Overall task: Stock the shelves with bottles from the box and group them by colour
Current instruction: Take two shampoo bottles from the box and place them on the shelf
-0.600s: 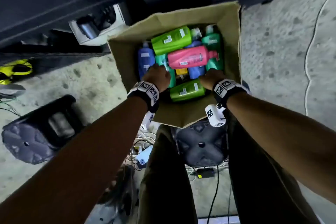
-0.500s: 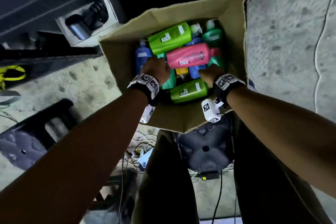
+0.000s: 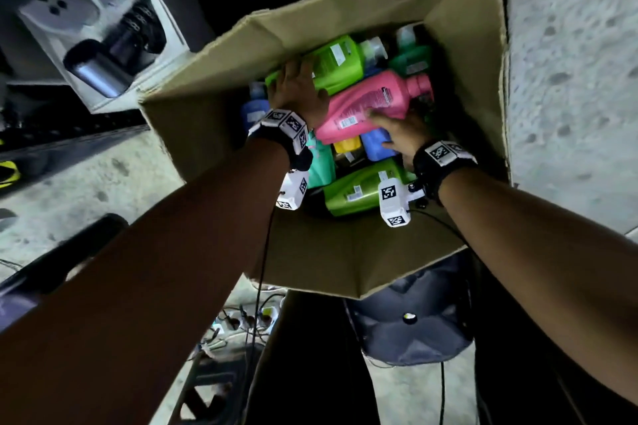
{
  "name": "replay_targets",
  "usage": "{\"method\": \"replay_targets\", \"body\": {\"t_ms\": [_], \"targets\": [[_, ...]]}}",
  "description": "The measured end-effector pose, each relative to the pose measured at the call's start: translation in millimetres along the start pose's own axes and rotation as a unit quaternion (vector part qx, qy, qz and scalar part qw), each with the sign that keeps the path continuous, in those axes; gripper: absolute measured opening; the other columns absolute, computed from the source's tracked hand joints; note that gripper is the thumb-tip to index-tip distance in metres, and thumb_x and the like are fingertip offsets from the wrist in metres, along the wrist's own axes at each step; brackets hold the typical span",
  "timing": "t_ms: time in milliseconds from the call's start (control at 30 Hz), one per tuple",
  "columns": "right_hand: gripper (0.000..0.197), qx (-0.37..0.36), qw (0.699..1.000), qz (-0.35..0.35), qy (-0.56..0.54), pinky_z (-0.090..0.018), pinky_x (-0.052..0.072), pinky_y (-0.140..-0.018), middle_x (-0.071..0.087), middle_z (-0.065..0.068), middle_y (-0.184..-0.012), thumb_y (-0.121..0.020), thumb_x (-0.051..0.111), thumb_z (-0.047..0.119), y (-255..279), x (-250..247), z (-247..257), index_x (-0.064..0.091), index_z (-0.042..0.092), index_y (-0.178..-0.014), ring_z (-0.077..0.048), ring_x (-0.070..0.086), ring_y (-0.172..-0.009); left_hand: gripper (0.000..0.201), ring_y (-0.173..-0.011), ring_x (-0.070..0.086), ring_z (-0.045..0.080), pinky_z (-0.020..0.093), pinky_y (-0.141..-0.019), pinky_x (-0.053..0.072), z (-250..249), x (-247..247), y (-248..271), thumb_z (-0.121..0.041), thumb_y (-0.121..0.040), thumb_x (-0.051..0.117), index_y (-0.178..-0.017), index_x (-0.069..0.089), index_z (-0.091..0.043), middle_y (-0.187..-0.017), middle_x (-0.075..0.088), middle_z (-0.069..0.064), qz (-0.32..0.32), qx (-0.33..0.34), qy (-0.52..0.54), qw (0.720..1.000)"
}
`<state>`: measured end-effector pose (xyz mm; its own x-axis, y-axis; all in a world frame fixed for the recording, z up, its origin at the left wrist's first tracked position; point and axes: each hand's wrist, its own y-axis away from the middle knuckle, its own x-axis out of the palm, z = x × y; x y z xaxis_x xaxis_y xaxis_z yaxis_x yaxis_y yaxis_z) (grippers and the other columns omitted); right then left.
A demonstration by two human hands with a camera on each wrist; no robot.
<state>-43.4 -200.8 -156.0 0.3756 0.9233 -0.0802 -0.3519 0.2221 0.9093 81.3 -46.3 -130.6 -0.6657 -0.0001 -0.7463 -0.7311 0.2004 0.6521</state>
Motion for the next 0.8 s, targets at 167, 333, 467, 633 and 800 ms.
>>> {"method": "replay_targets", "body": {"t_ms": [167, 333, 467, 633, 800], "targets": [[0.052, -0.01, 0.99, -0.03, -0.134, -0.038, 0.057, -0.091, 0.069, -0.005, -0.124, -0.088, 0.077, 0.021, 4.9, 11.7, 6.4, 0.055, 0.011, -0.134, -0.016, 0.068, -0.106, 0.08, -0.148, 0.027, 0.031, 0.045, -0.12, 0.024, 2.3, -2.1, -6.8, -0.036, -0.091, 0.063, -0.159, 0.023, -0.023, -0.161, 0.027, 0.01, 0.031, 0.008, 0.002, 0.999], [0.049, -0.037, 0.98, -0.074, -0.18, -0.049, 0.055, -0.098, 0.071, -0.014, -0.12, -0.087, 0.077, 0.017, -1.8, 11.1, 15.8, 0.059, 0.005, -0.131, -0.03, 0.07, -0.108, 0.099, -0.148, 0.027, 0.034, 0.051, -0.12, 0.025, 1.2, 3.0, -16.8, -0.037, -0.085, 0.074, -0.161, 0.013, -0.021, -0.163, 0.022, 0.01, 0.053, 0.011, -0.039, 0.998], [0.058, -0.055, 0.989, -0.089, -0.1, -0.046, 0.058, -0.093, 0.072, -0.012, -0.118, -0.085, 0.079, 0.028, -22.7, -3.1, 20.9, 0.058, 0.006, -0.134, -0.029, 0.071, -0.104, 0.107, -0.146, 0.029, 0.033, 0.061, -0.116, 0.025, -11.1, 10.7, -21.1, -0.044, -0.079, 0.08, -0.159, 0.013, -0.02, -0.16, 0.024, 0.008, 0.055, -0.026, -0.053, 0.997], [0.071, -0.044, 0.997, -0.052, -0.044, -0.047, 0.053, -0.101, 0.067, -0.009, -0.129, -0.08, 0.079, 0.044, -39.9, -15.7, 18.4, 0.055, 0.013, -0.14, -0.026, 0.068, -0.112, 0.102, -0.148, 0.026, 0.031, 0.068, -0.115, 0.017, -26.6, 18.0, -30.9, -0.048, -0.079, 0.078, -0.155, 0.017, -0.018, -0.161, 0.025, 0.005, 0.037, -0.083, -0.024, 0.996], [0.068, -0.056, 0.997, -0.049, -0.007, -0.047, 0.054, -0.099, 0.07, -0.009, -0.122, -0.08, 0.072, 0.046, -30.0, -14.9, 14.0, 0.056, 0.014, -0.138, -0.027, 0.069, -0.106, 0.098, -0.143, 0.031, 0.043, 0.066, -0.113, 0.026, -15.8, 12.4, -27.9, -0.04, -0.075, 0.082, -0.153, 0.024, -0.024, -0.157, 0.029, 0.012, 0.068, -0.048, -0.008, 0.996]]}}
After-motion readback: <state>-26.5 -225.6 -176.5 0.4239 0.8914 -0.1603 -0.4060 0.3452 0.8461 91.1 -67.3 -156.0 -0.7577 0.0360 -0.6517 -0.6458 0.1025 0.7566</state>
